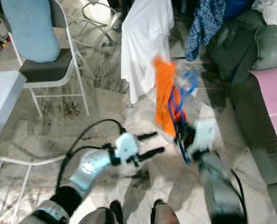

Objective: Hang hanger

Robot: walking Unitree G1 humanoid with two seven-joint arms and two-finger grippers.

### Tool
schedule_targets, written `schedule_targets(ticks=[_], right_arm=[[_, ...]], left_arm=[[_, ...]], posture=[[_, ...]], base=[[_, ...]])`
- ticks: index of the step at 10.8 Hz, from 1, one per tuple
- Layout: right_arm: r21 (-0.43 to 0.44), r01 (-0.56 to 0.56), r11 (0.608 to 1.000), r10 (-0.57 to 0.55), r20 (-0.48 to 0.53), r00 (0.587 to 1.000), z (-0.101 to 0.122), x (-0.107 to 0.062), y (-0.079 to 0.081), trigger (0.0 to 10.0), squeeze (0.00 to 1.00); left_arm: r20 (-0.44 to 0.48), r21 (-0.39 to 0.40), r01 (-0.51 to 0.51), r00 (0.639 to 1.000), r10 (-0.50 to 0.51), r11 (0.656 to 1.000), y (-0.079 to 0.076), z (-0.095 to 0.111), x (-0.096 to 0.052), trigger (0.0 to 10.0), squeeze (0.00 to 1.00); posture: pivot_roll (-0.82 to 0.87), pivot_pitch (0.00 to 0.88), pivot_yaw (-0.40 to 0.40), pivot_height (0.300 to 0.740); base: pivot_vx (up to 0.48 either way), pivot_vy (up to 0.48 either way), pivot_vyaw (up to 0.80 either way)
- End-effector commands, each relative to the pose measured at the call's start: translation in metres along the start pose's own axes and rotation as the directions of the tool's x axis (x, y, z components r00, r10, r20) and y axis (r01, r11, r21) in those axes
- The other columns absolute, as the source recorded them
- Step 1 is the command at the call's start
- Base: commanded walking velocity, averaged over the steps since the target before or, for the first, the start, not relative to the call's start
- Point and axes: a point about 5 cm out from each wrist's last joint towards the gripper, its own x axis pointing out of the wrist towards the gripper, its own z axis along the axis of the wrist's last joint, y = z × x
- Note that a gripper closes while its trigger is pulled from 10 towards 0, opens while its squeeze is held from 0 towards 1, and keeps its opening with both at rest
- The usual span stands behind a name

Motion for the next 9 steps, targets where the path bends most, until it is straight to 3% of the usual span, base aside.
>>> schedule_targets(ticks=[1, 3, 6, 7, 9], right_arm=[[-0.081, -0.073, 0.994, 0.077, 0.039, 0.996, 0.005, -0.007, 0.006, 10.0, 0.00], [-0.199, -0.151, 0.968, 0.154, -0.001, 0.988, -0.002, -0.032, 0.002, 10.0, 0.00], [-0.207, -0.272, 0.940, 0.279, 0.006, 0.960, 0.003, -0.048, 0.012, 10.0, 0.00], [-0.182, -0.356, 0.917, 0.363, 0.006, 0.932, 0.009, -0.056, 0.019, 10.0, 0.00], [-0.199, -0.406, 0.892, 0.410, -0.023, 0.912, 0.016, -0.066, 0.021, 10.0, 0.00]], left_arm=[[-0.012, 0.031, -0.036, 0.999, 0.037, 0.999, 0.007, -0.002, -0.007, 10.0, 1.00], [-0.037, 0.087, -0.111, 0.993, 0.114, 0.990, 0.024, -0.002, -0.016, 10.0, 1.00], [-0.048, 0.165, -0.157, 0.985, 0.167, 0.974, 0.040, 0.003, -0.012, 10.0, 1.00], [-0.064, 0.204, -0.149, 0.984, 0.165, 0.968, 0.043, 0.003, -0.011, 10.0, 1.00], [-0.066, 0.230, -0.187, 0.976, 0.207, 0.955, 0.053, 0.006, -0.009, 10.0, 1.00]], posture=[[-0.25, 0.233, 0.093, 0.740], [-0.26, 0.230, 0.097, 0.740], [-0.27, 0.234, 0.113, 0.740], [-0.28, 0.238, 0.117, 0.740], [-0.29, 0.242, 0.122, 0.740]], base=[[0.000, 0.000, 0.00], [0.000, 0.000, 0.00], [0.000, 0.000, 0.00], [0.000, 0.000, 0.00], [0.000, 0.000, 0.00]])
